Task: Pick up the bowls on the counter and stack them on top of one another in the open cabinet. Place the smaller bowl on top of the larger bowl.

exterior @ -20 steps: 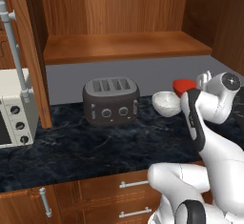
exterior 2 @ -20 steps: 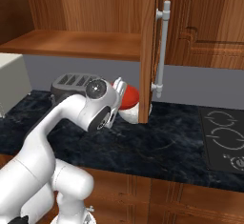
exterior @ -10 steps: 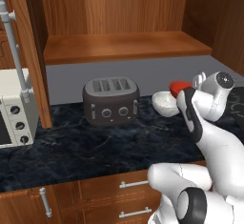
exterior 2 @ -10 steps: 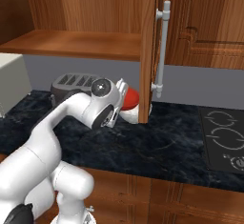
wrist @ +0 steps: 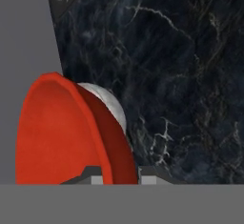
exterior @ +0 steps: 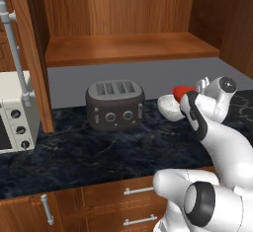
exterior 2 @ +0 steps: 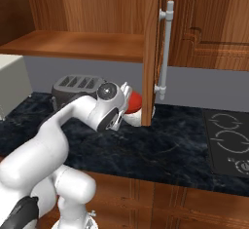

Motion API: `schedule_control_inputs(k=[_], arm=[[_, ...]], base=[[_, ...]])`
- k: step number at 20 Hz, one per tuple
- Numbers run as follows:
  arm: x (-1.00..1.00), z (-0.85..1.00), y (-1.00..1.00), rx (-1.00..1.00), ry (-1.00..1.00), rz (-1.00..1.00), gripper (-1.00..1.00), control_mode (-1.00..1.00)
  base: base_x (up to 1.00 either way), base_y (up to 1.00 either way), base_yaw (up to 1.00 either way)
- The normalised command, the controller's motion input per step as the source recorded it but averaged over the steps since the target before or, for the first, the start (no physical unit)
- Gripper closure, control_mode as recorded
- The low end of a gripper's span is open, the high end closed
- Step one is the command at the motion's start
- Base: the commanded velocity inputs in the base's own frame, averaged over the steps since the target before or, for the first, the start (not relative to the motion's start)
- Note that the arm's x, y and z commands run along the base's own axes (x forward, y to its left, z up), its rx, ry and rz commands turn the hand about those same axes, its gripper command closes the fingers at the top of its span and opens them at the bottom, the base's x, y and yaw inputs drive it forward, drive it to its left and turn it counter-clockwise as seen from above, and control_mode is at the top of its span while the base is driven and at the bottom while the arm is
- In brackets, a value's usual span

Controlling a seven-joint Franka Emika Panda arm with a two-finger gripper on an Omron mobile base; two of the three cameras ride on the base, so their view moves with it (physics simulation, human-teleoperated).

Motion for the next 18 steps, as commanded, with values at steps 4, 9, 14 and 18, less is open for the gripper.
schedule_control_inputs(k=[4,9,14,18], arm=[[0.21,-0.09,-0.02,0.0,0.01,0.0,1.0,-1.0],[0.19,-0.09,-0.08,-0.01,0.03,0.0,1.0,-1.0],[0.15,-0.1,-0.12,-0.01,0.04,0.0,1.0,-1.0],[0.18,-0.11,-0.08,-0.01,0.05,0.0,1.0,-1.0]], base=[[0.0,0.0,0.0],[0.0,0.0,0.0],[0.0,0.0,0.0],[0.0,0.0,0.0]])
